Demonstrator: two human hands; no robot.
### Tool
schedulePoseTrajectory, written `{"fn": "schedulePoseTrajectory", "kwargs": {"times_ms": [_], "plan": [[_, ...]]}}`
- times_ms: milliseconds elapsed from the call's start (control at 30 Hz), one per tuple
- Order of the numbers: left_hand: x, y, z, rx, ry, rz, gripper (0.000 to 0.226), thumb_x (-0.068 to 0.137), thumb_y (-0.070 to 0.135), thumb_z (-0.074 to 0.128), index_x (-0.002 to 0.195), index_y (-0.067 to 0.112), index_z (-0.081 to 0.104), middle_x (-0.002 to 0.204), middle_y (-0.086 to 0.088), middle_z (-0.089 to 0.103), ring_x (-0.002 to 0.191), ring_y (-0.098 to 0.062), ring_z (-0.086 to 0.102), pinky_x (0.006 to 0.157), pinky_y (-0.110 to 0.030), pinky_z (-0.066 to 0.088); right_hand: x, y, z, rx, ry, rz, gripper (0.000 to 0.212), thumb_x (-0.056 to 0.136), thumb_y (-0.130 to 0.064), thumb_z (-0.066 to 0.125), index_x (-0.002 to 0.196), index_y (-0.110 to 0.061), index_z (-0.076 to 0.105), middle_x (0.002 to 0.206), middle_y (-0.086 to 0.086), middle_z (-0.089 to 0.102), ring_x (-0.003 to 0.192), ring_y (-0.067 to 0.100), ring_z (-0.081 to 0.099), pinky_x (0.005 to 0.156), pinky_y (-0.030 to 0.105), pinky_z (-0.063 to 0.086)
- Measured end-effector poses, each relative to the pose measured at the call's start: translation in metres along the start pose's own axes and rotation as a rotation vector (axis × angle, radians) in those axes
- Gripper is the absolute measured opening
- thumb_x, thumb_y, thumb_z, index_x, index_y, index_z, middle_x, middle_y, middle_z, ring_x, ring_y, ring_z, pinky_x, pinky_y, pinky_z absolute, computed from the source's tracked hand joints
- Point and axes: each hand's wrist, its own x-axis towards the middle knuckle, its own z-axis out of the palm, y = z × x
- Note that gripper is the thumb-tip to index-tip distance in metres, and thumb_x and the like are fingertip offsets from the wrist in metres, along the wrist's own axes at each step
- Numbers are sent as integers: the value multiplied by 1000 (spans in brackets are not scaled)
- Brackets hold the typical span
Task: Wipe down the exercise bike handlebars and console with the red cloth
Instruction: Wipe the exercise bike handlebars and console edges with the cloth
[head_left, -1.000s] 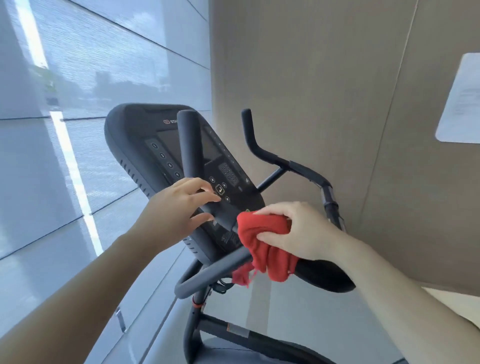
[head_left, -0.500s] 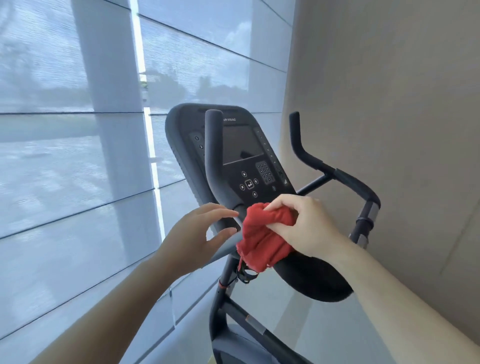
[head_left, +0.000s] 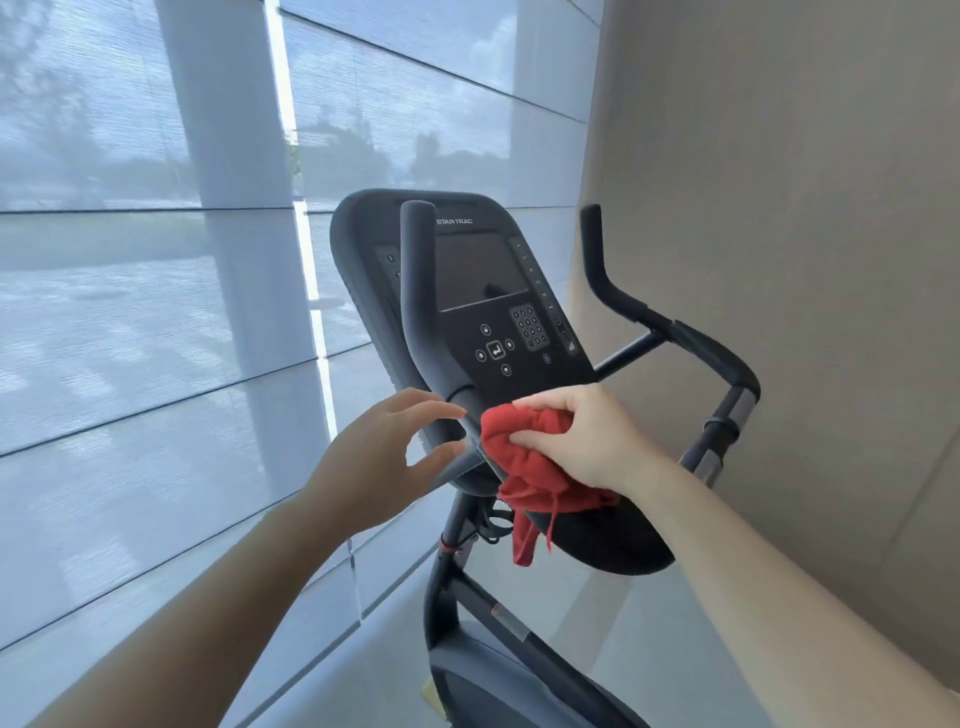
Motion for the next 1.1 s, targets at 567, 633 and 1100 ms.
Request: {"fn": "schedulePoseTrajectory", "kwargs": {"times_ms": [567,633,1100], "plan": [[-11,66,41,141,82,-306,57,78,67,36,123,37,55,125,23,51,113,7,47,95,-15,37,3,58,-40,86,-272,-419,25,73,-24,77,96,-32,73,87,-23,69,82,-18,56,74,-2,38],[-13,62,40,206,93,-373,65,79,66,29,130,32,50,131,17,49,119,0,45,100,-19,35,12,55,-34,146,-287,-439,24,73,-23,77,96,-31,74,93,-15,73,85,-10,60,75,0,41],[20,56,43,228,49,-512,40,94,38,45,134,34,47,145,14,35,129,-4,36,101,-21,29,14,73,-40,215,-357,-494,24,75,-25,75,97,-34,72,93,-16,72,87,-12,60,75,-2,39]]}}
